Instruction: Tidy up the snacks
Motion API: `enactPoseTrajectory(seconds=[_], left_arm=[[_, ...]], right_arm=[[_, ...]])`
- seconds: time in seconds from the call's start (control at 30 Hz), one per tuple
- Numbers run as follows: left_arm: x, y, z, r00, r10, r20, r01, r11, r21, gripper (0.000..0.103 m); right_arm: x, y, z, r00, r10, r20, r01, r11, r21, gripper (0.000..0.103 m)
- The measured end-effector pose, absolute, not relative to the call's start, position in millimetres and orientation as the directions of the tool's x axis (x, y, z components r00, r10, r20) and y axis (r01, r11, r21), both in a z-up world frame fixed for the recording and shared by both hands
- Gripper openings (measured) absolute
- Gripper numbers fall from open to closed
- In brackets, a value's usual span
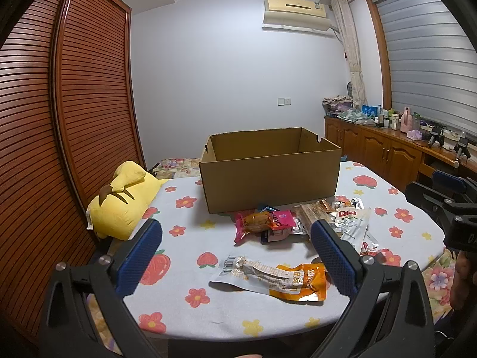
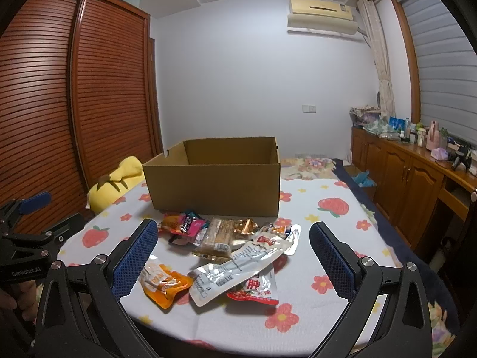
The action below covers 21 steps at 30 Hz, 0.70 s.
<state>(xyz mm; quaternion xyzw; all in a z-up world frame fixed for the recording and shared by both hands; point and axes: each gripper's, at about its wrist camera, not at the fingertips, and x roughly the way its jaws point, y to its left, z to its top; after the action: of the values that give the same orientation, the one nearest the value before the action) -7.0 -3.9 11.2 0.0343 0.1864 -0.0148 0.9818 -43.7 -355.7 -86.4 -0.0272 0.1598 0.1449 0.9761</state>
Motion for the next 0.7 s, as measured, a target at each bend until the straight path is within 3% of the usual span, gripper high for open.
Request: enactPoseTrajectory(seconds=[0.7], left_arm=[[-12, -5, 15, 0.933, -0.025, -0.359, 0.048, 0.997, 0.057, 0.101]], right_arm=[[-56, -350, -69, 0.916, 0.273, -0.295, -0.291, 0.957, -0.019, 0.103]])
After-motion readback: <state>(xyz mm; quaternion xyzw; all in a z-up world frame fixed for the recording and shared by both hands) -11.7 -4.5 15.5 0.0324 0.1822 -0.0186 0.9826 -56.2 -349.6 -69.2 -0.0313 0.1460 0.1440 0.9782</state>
